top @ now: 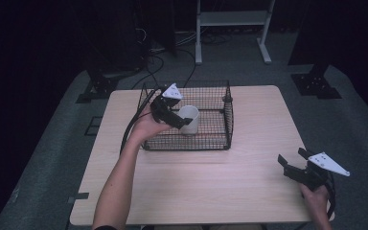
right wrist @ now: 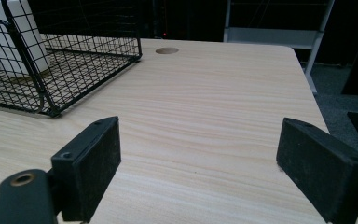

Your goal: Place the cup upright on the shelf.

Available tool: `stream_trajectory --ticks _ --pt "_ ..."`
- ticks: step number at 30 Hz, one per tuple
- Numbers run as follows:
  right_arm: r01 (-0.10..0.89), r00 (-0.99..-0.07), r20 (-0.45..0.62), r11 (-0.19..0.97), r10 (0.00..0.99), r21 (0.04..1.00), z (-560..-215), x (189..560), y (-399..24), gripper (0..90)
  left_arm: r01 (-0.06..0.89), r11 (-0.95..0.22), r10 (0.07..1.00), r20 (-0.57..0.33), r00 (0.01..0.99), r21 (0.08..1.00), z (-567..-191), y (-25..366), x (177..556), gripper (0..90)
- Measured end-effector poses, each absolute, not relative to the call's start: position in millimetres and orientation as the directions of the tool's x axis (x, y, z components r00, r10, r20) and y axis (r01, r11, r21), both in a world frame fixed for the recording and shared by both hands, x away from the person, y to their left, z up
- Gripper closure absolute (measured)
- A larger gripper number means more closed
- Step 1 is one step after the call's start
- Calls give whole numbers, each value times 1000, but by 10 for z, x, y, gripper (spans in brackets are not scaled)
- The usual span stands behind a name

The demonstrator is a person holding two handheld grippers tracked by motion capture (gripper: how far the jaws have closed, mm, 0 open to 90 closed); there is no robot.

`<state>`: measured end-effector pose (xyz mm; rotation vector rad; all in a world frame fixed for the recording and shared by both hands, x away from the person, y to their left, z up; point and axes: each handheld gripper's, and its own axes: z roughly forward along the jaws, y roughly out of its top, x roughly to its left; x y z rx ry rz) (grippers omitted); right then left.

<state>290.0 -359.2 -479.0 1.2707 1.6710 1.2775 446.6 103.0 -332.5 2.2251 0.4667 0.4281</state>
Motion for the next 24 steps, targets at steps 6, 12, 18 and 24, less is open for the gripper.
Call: stream_trajectory --ticks 6,12,18,24 --pt "297 -300 48 45 953 954 -4790 2901 -3592 129 179 -578 484 158 861 796 -3314 1103 4302 76" --pt "296 -300 47 47 953 954 -4790 2901 -3592 129 180 -556 506 159 848 811 -3347 1197 4169 76" --pt "296 -301 44 49 953 954 -4791 2903 -3593 129 174 -538 521 163 838 825 -3360 1276 4048 76" --pt "298 -299 48 45 953 954 -4790 2903 -3593 129 159 -512 535 168 828 844 -3416 1386 3847 76"
